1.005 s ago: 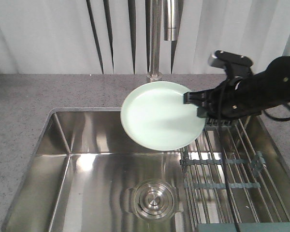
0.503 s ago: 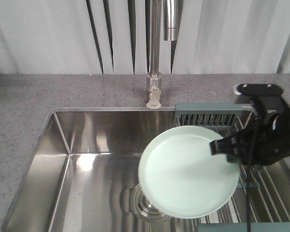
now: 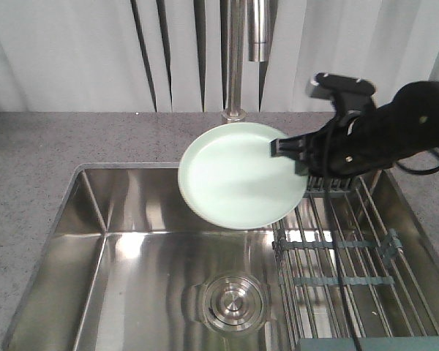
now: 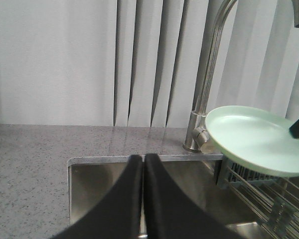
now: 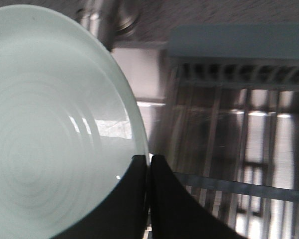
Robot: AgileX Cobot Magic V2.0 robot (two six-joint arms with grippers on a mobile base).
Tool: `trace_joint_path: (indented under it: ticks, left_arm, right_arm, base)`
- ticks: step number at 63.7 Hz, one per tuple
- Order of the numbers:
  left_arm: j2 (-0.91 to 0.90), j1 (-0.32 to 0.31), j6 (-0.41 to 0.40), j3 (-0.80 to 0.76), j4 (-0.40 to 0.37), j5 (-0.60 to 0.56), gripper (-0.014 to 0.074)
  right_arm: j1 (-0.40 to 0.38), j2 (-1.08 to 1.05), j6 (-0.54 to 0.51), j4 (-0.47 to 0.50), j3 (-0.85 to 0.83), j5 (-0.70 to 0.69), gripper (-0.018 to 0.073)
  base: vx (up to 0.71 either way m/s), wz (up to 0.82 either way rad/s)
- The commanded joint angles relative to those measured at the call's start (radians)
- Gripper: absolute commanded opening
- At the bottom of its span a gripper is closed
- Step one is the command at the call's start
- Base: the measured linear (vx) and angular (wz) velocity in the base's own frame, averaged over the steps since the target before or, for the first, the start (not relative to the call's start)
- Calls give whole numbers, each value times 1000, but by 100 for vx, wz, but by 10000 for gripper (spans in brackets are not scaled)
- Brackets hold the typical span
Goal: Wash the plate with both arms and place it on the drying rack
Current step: 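Lower the plate onto the wire drying rack and open the right gripper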
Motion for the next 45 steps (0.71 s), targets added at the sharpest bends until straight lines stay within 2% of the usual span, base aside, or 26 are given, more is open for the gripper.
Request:
trace_joint_path:
  ticks: [1,8,17,45]
  left_arm:
    - [14,0,0,-23,20,10,-6]
    - [14,0,0,-23,20,3,-6]
    - [14,0,0,-23,20,3,-6]
    - [14,0,0,-23,20,3,-6]
  right_arm:
    - [-84,-84,0,-133,-52,87,-2]
    - [-139,-102,0,-285,-52,224,-2]
    - [-149,-70,0,-427,-52,299,-2]
    - [-149,131,0,-443,-52,306,17]
  base:
    - [0,0]
    - [0,0]
    - [0,0]
    - [0,0]
